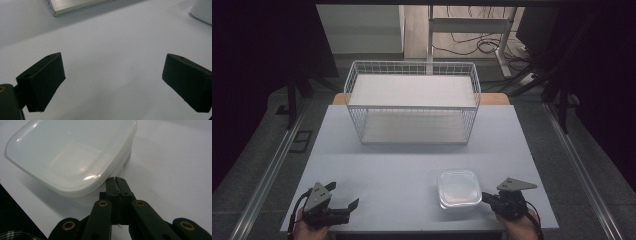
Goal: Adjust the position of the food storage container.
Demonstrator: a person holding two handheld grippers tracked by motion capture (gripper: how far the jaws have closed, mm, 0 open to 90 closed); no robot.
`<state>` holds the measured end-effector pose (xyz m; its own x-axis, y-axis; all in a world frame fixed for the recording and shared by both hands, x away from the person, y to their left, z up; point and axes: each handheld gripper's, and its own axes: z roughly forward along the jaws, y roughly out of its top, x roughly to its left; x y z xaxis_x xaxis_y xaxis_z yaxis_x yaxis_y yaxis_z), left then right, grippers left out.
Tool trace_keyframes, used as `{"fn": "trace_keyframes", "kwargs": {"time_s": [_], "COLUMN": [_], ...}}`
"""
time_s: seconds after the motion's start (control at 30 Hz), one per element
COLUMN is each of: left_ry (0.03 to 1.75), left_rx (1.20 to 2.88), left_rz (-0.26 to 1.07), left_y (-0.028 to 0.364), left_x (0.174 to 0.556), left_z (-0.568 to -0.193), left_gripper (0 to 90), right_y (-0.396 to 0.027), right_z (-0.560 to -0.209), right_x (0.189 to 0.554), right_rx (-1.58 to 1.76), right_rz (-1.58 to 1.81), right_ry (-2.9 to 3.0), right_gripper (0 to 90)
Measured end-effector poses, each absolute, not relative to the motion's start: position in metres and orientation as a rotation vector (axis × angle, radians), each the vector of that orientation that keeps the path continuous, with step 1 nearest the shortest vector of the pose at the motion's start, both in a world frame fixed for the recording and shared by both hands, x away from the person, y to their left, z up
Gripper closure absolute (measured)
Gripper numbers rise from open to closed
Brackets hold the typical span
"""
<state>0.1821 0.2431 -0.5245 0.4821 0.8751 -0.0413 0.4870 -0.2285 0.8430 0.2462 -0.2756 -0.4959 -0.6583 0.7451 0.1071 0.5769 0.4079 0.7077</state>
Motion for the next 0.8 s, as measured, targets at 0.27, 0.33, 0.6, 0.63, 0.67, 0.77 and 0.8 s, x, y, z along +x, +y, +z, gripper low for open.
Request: {"fn": "trace_keyframes", "kwargs": {"time_s": [0.27, 0.33, 0.6, 0.63, 0.67, 0.77, 0.8], "left_ry": [1.138, 1.138, 1.13, 1.122, 1.122, 1.094, 1.076], "left_rx": [1.876, 1.876, 1.881, 1.888, 1.888, 1.884, 1.882], "left_rz": [0.574, 0.571, 0.568, 0.566, 0.566, 0.541, 0.532], "left_y": [0.243, 0.243, 0.242, 0.241, 0.241, 0.24, 0.239], "left_x": [0.182, 0.182, 0.182, 0.182, 0.182, 0.182, 0.182], "left_z": [-0.525, -0.525, -0.525, -0.525, -0.525, -0.526, -0.526], "left_gripper": [3.9, 3.9, 5.1, 5.5, 5.7, 6.8, 6.8], "right_y": [-0.247, -0.235, -0.207, -0.198, -0.198, -0.182, -0.182], "right_z": [-0.498, -0.499, -0.502, -0.502, -0.502, -0.503, -0.503], "right_x": [0.251, 0.255, 0.267, 0.27, 0.27, 0.275, 0.275], "right_rx": [1.13, 1.109, 1.083, 1.061, 1.061, 1.027, 1.027], "right_rz": [1.13, 1.139, 1.169, 1.176, 1.176, 1.186, 1.186], "right_ry": [2.476, 2.485, 2.507, 2.518, 2.518, 2.524, 2.524], "right_gripper": [89.7, 89.7, 89.6, 89.7, 89.7, 89.6, 89.6]}}
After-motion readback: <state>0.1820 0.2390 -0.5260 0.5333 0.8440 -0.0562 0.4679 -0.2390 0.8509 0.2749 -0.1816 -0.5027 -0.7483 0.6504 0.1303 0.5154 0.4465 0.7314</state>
